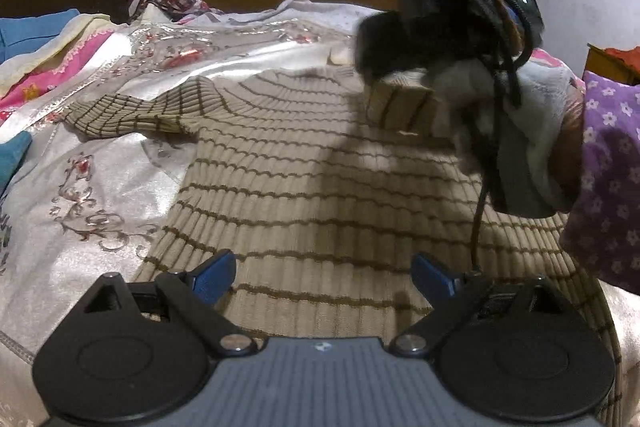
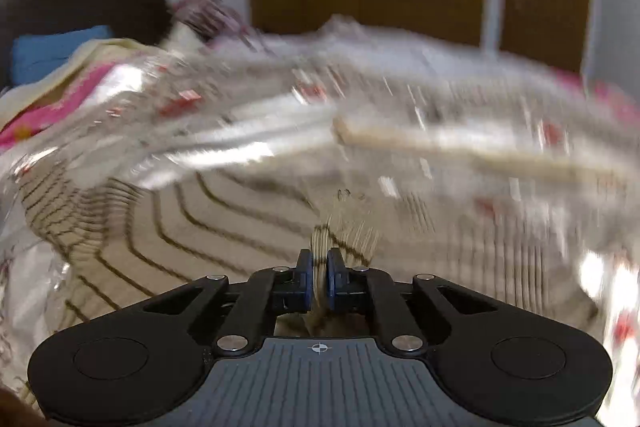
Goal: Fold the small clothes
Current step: 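Fold the held sleeve across the sweater body with the right gripper, release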
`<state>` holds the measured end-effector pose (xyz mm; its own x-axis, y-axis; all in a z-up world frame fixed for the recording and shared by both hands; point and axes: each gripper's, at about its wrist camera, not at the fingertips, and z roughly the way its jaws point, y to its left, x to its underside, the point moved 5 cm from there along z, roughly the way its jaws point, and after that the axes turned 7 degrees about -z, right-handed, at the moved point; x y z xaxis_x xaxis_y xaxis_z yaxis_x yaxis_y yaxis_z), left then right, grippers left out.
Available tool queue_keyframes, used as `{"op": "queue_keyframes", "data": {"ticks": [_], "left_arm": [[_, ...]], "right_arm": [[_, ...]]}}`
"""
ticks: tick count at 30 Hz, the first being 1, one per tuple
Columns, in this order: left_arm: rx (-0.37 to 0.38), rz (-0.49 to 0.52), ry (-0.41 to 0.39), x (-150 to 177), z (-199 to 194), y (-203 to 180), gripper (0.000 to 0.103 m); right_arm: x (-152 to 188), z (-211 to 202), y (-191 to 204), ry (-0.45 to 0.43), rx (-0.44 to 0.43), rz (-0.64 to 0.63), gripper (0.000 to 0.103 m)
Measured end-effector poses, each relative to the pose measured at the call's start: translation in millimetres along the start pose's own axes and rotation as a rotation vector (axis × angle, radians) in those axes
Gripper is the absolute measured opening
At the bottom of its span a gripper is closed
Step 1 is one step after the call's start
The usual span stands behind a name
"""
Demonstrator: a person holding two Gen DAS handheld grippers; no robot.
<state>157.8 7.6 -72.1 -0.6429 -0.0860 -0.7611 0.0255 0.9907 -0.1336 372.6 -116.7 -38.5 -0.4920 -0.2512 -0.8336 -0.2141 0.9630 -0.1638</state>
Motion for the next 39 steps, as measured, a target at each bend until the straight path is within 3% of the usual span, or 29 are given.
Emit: {"op": "queue_keyframes", "data": {"ticks": [2,4,7,9,13,15,18,23,26,28,31,33,35,39], "left_arm": [[0.001,0.001,0.006,0.7,1.5,-0.4,0.100],[-0.002,0.005,0.007,1.1,1.7,-0.6,0.100],[-0.009,0.012,0.000,1.5,0.7,-1.1,0.100],[-0.013,0.014,-0.001,1.5,0.7,-1.4,0.100],[-0.037,0.012,0.001,1.1,2.5,-0.1,0.100],[-0.053,0.015,0.003,1.0,2.3,-0.2,0.100],[-0.087,0.047,-0.005,2.0,-1.8,-4.9,0.100],[-0.100,0.099,-0.028,3.9,-3.4,-16.2,0.100],[-0.096,0.126,0.003,7.6,6.0,-20.8,0.100],[-0.087,0.120,0.011,7.9,8.4,-20.5,0.100],[-0.076,0.092,0.020,7.9,9.7,-16.2,0.100],[-0.077,0.080,0.031,7.6,11.1,-14.2,0.100],[-0.077,0.074,0.027,7.4,10.2,-13.2,0.100],[-0.081,0.075,0.019,7.3,8.6,-13.7,0.100]], "right_arm": [[-3.5,-3.0,24.2,-0.049,-0.018,-0.122,0.008],[6.4,5.3,50.9,0.011,-0.085,-0.272,0.011],[26.3,8.4,65.6,0.064,-0.062,-0.398,0.017],[29.9,-4.5,53.3,0.054,-0.082,-0.321,0.028],[29.2,-42.6,18.3,0.017,-0.124,-0.164,0.031],[28.5,-53.8,0.4,0.002,-0.092,-0.125,0.037],[22.2,-47.3,-27.4,0.013,-0.025,-0.021,0.038],[18.8,-4.1,-45.8,0.078,-0.087,0.172,0.046],[25.3,20.8,-39.6,0.132,-0.138,0.191,0.046],[28.3,22.0,-26.5,0.140,-0.218,0.173,0.038],[33.9,17.7,2.3,0.160,-0.369,0.068,0.037],[36.3,12.0,15.4,0.156,-0.422,0.007,0.037],[35.5,5.2,18.5,0.152,-0.436,-0.025,0.038],[29.9,-12.7,-0.3,0.116,-0.367,0.016,0.037]]}}
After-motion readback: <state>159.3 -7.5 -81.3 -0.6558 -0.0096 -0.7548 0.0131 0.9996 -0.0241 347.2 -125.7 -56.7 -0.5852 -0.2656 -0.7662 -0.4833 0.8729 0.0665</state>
